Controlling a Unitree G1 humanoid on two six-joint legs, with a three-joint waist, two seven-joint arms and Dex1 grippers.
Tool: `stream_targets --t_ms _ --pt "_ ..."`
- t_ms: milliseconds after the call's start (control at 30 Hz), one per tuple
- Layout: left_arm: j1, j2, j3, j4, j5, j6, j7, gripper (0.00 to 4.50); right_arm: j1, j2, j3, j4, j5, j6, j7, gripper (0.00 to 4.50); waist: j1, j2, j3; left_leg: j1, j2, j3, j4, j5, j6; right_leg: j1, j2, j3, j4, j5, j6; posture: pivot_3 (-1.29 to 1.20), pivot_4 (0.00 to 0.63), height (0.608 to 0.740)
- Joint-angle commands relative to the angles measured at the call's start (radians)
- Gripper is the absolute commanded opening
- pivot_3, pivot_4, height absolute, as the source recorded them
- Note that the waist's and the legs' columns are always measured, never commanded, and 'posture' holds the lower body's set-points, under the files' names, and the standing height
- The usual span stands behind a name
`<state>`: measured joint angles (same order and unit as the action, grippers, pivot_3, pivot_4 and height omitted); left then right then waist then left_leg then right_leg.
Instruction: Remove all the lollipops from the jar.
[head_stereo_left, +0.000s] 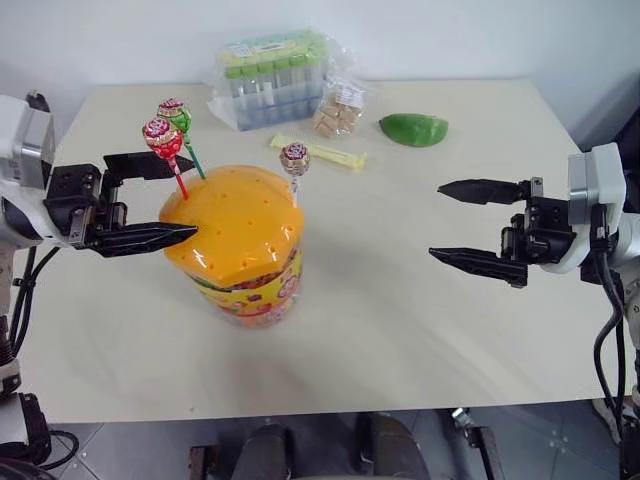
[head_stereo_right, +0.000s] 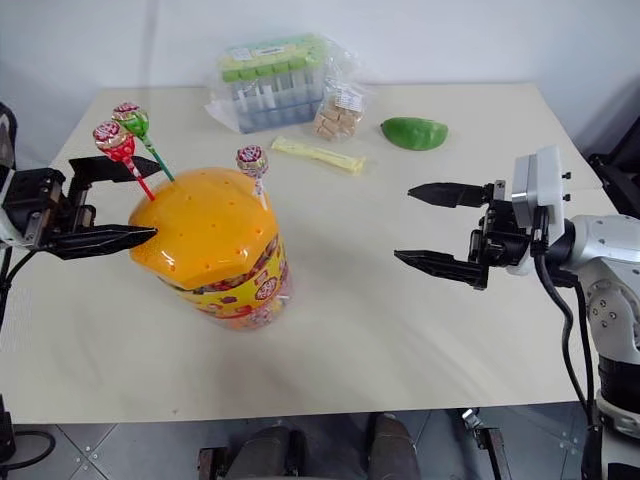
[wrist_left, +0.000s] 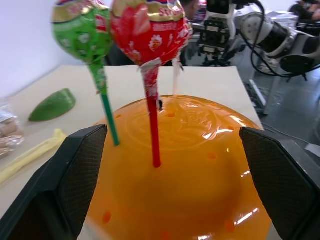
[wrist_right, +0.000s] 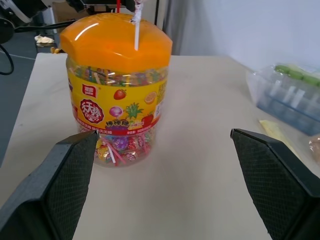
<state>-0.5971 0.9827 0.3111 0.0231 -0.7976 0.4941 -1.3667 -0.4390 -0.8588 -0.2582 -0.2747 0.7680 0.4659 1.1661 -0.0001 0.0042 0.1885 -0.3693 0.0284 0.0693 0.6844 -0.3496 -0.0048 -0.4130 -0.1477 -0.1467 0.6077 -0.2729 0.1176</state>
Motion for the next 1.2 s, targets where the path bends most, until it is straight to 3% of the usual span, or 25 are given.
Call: stream_targets --t_ms 33,433,567,967,1200 --pt "-0.022 0.020 0.001 -0.004 0.004 0.004 -0.025 4.50 0.021 -0.011 -0.054 -0.049 0.018 -0.009 -0.017 4.43 0.001 0.000 0.000 0.000 0.000 0.000 0.000 0.000 0.000 0.000 0.000 0.000 0.000 0.000 0.000 0.00 0.150 0.740" --pt "-0.042 0.022 -0.013 -0.001 0.031 0.004 -0.044 4.50 0.028 -0.006 -0.049 -0.049 0.008 -0.022 -0.031 4.43 0.001 0.000 0.000 0.000 0.000 0.000 0.001 0.000 0.000 0.000 0.000 0.000 0.000 0.000 0.000 0.00 0.150 0.740" --pt "-0.045 0.014 -0.003 -0.007 0.017 0.005 -0.049 3.64 0.017 -0.003 -0.041 -0.044 0.004 -0.028 -0.031 4.50 0.002 0.000 0.000 0.000 0.000 0.000 0.001 0.000 0.000 0.000 0.000 0.000 0.001 0.000 0.000 0.00 0.150 0.740" --pt "-0.065 -0.002 0.024 -0.019 0.004 -0.004 -0.005 0.03 -0.012 -0.010 -0.036 -0.026 -0.004 -0.029 -0.024 4.50 0.002 0.000 0.000 0.000 0.000 0.000 0.001 0.000 0.000 0.000 0.000 0.000 0.001 0.000 0.000 0.00 0.150 0.740" --pt "-0.183 0.006 0.075 -0.015 -0.032 0.008 0.080 0.03 -0.020 -0.019 -0.040 -0.014 -0.011 -0.028 -0.010 4.50 0.006 -0.001 0.000 0.000 0.000 0.000 0.002 0.000 0.000 0.000 0.000 0.000 0.001 0.000 0.000 0.00 0.150 0.740"
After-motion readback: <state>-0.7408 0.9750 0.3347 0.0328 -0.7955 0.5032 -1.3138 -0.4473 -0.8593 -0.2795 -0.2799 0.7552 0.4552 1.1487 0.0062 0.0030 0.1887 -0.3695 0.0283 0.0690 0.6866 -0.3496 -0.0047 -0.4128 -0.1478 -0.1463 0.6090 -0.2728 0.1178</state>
